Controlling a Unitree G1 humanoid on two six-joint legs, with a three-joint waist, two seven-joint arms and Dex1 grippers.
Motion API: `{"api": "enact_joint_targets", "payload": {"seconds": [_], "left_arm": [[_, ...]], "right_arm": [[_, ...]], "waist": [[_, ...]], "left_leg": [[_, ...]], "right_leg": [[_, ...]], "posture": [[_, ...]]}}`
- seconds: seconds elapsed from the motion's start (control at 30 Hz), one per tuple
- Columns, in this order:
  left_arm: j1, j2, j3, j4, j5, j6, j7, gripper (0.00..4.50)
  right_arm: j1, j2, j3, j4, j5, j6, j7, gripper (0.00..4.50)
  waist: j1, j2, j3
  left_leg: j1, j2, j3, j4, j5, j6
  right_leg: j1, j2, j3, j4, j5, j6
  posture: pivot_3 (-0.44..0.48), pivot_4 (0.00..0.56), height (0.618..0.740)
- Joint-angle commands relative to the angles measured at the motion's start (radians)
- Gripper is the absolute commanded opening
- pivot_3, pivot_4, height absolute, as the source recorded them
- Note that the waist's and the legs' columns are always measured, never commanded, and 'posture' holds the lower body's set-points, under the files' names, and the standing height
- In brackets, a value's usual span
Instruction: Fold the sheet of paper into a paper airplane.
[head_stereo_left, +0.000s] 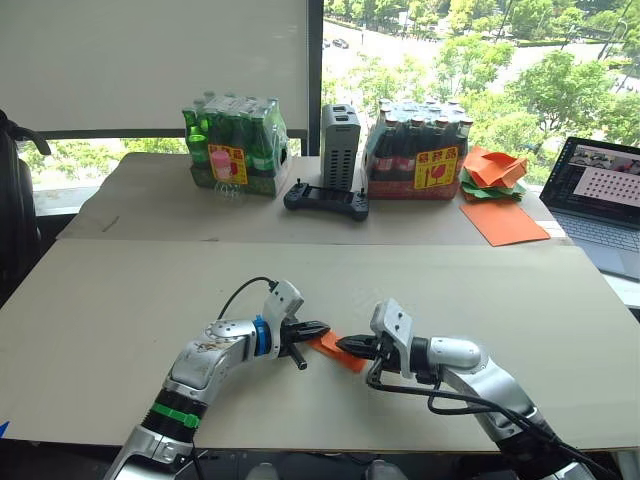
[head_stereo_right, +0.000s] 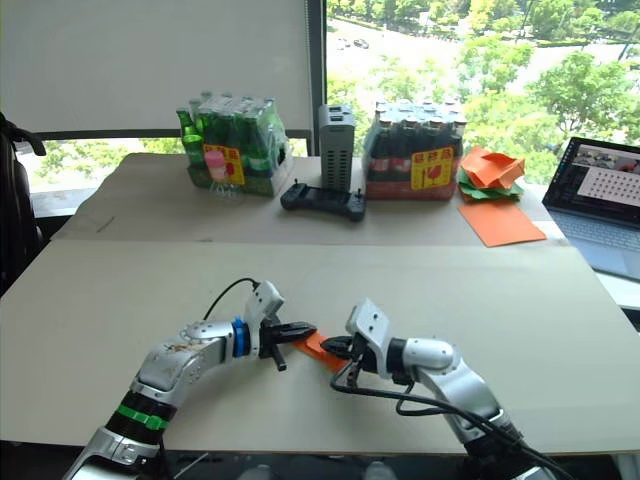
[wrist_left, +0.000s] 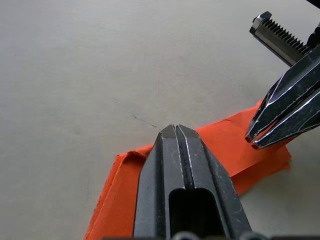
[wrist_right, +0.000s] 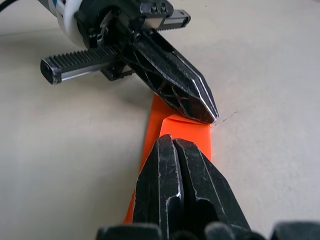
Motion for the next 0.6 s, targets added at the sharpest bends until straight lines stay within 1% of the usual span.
{"api": "enact_joint_targets", "payload": {"seconds": [0.03,0.23,0.6], "left_arm": [[0.02,-0.001,-0.026,0.007,0.02,0.019,0.0,0.0],[0.026,0.002,-0.026,-0.001,0.019,0.021,0.0,0.0],[0.024,-0.007,-0.025,-0.014,0.011,0.029,0.004,0.0]], "right_arm": [[0.003,0.013,0.002,0.012,-0.057,-0.036,-0.041,0.15],[-0.006,0.021,-0.021,0.056,-0.08,-0.027,-0.062,0.15],[0.019,-0.061,0.032,0.087,-0.177,-0.028,-0.025,0.15]], "waist": [[0.0,0.0,0.0],[0.0,0.0,0.0],[0.002,0.0,-0.002]], "left_leg": [[0.0,0.0,0.0,0.0,0.0,0.0],[0.0,0.0,0.0,0.0,0.0,0.0],[0.0,0.0,0.0,0.0,0.0,0.0]], "right_leg": [[0.0,0.0,0.0,0.0,0.0,0.0],[0.0,0.0,0.0,0.0,0.0,0.0],[0.001,0.0,0.0,0.0,0.0,0.0]], "posture": [[0.0,0.15,0.74],[0.0,0.15,0.74],[0.0,0.15,0.74]]}}
